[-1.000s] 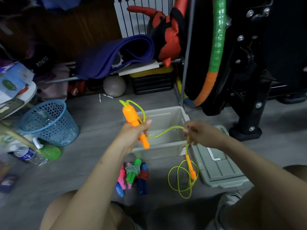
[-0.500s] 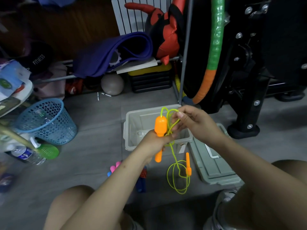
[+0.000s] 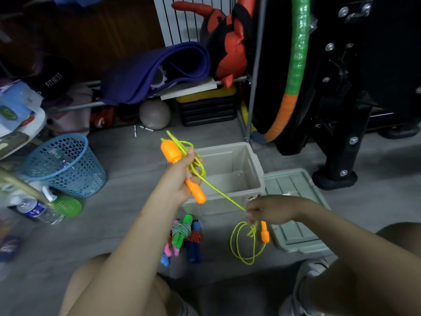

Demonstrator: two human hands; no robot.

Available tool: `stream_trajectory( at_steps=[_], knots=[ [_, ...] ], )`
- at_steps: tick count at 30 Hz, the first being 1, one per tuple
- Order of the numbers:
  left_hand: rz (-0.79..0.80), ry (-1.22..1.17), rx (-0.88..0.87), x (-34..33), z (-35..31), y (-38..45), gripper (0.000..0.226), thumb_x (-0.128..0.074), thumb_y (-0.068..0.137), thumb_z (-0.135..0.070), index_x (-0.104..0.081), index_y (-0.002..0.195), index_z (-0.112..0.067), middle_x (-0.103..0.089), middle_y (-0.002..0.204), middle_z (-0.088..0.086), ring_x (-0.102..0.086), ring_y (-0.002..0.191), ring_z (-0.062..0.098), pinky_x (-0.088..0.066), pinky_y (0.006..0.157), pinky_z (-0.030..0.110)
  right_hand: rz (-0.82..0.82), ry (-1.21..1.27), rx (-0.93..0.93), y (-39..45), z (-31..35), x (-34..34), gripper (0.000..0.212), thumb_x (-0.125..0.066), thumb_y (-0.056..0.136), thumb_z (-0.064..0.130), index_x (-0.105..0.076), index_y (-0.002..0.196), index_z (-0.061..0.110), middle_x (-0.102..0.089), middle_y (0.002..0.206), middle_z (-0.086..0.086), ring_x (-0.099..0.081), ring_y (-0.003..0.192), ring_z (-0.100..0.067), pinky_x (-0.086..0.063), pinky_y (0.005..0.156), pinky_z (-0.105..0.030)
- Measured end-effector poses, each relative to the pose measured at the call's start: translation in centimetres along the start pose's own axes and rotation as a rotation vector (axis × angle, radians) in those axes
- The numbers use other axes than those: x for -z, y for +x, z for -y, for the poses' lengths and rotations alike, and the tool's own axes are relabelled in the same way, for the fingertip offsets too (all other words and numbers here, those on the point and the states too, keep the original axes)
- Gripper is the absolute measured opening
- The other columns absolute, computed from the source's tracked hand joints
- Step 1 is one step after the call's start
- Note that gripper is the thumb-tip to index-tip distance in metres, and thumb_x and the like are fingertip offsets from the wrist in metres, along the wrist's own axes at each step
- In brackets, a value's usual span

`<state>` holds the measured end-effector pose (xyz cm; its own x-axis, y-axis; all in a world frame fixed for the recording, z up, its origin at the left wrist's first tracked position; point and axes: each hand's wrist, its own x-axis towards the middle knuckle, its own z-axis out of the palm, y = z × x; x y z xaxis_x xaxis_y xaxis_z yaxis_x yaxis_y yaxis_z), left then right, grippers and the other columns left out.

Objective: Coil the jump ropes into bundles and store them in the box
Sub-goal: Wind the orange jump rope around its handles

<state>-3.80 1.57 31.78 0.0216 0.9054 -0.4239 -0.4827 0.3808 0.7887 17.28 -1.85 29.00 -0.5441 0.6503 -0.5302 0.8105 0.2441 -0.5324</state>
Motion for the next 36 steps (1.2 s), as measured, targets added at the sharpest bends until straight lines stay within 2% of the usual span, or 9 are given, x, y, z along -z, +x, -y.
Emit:
stream_trajectory(
  at_steps=[3, 5, 12, 18, 21, 25, 30, 33, 36],
  knots=[
    [-0.160, 0.318, -0.079, 1.2, -0.1, 0.8, 0.020, -0.055, 0.095, -0.026, -0.053, 0.077, -0.017, -0.058, 0.059, -0.003, -0.038, 0.033, 0.003, -0.026, 0.032, 0.011, -0.171, 0.104, -0.088, -0.1, -0.6, 1.2, 0.023, -0.042, 0.097, 0.013, -0.057, 0.080, 0.016, -0.051, 0.072, 0.011, -0.051, 0.063, -0.004, -0.040, 0.054, -0.009],
    [-0.214, 0.503, -0.078, 1.3, 0.3, 0.7, 0.020, -0.058, 0.093, -0.027, -0.055, 0.077, -0.017, -0.060, 0.066, 0.000, -0.035, 0.031, 0.002, -0.025, 0.033, 0.012, -0.392, 0.416, -0.103, 0.0, -0.7, 1.8, 0.029, -0.040, 0.097, 0.007, -0.053, 0.073, 0.016, -0.055, 0.073, 0.001, -0.055, 0.058, -0.011, -0.043, 0.045, -0.016],
    [0.127, 0.293, 0.119, -0.8, 2.1, -1.2, 0.010, -0.054, 0.094, -0.021, -0.060, 0.087, -0.017, -0.071, 0.076, -0.004, -0.052, 0.044, 0.002, -0.039, 0.039, 0.013, -0.688, 1.112, 0.222, -0.5, 0.6, 3.5, 0.024, -0.038, 0.100, 0.012, -0.058, 0.087, 0.006, -0.059, 0.072, -0.011, -0.064, 0.056, -0.015, -0.054, 0.055, -0.025],
    [0.369, 0.302, 0.182, -2.0, 3.6, -2.0, 0.023, -0.061, 0.079, -0.025, -0.063, 0.099, -0.014, -0.064, 0.065, -0.005, -0.044, 0.048, 0.004, -0.035, 0.041, 0.014, -0.727, 1.337, 0.391, -0.9, 1.3, 4.4, 0.023, -0.038, 0.098, 0.012, -0.057, 0.087, 0.007, -0.065, 0.070, -0.002, -0.064, 0.060, -0.015, -0.054, 0.058, -0.025],
    [0.423, 0.493, 0.143, -2.0, 3.9, -2.0, 0.025, -0.065, 0.076, -0.028, -0.066, 0.099, -0.016, -0.060, 0.064, -0.008, -0.039, 0.048, 0.003, -0.033, 0.041, 0.013, -0.723, 1.429, 0.368, -0.8, 1.4, 4.7, 0.021, -0.040, 0.098, 0.013, -0.058, 0.089, 0.007, -0.066, 0.068, -0.005, -0.065, 0.058, -0.015, -0.054, 0.056, -0.025],
    [0.261, 0.755, 0.013, -1.8, 4.4, -1.5, 0.009, -0.073, 0.081, -0.021, -0.073, 0.089, -0.017, -0.057, 0.069, -0.002, -0.039, 0.051, 0.005, -0.033, 0.043, 0.016, -0.731, 1.473, 0.338, -0.4, 1.4, 4.5, 0.022, -0.037, 0.099, 0.011, -0.054, 0.087, 0.005, -0.069, 0.065, -0.008, -0.067, 0.059, -0.016, -0.056, 0.056, -0.026],
    [0.198, 0.567, 0.052, -1.6, 3.7, -1.4, 0.013, -0.066, 0.086, -0.029, -0.075, 0.082, -0.022, -0.050, 0.072, -0.005, -0.035, 0.057, 0.005, -0.031, 0.042, 0.014, -0.722, 1.565, 0.258, 0.1, 0.8, 4.7, 0.023, -0.039, 0.100, 0.012, -0.053, 0.083, 0.005, -0.069, 0.063, -0.009, -0.069, 0.061, -0.017, -0.056, 0.056, -0.026],
    [0.161, 0.601, 0.061, -1.4, 3.8, -1.4, 0.015, -0.066, 0.086, -0.033, -0.075, 0.079, -0.024, -0.046, 0.072, -0.005, -0.033, 0.061, 0.007, -0.031, 0.043, 0.015, -0.681, 1.588, 0.195, 0.3, 0.6, 4.4, 0.022, -0.043, 0.099, 0.014, -0.055, 0.082, 0.006, -0.069, 0.060, -0.005, -0.069, 0.060, -0.014, -0.056, 0.057, -0.024],
    [0.154, 0.588, 0.059, -1.6, 4.0, -1.6, 0.019, -0.063, 0.088, -0.034, -0.074, 0.077, -0.023, -0.055, 0.079, -0.005, -0.039, 0.065, 0.008, -0.035, 0.045, 0.016, -0.673, 1.555, 0.138, 0.8, 0.3, 3.9, 0.021, -0.043, 0.099, 0.018, -0.055, 0.084, 0.008, -0.065, 0.053, 0.000, -0.067, 0.057, -0.010, -0.056, 0.056, -0.022]
  ],
)
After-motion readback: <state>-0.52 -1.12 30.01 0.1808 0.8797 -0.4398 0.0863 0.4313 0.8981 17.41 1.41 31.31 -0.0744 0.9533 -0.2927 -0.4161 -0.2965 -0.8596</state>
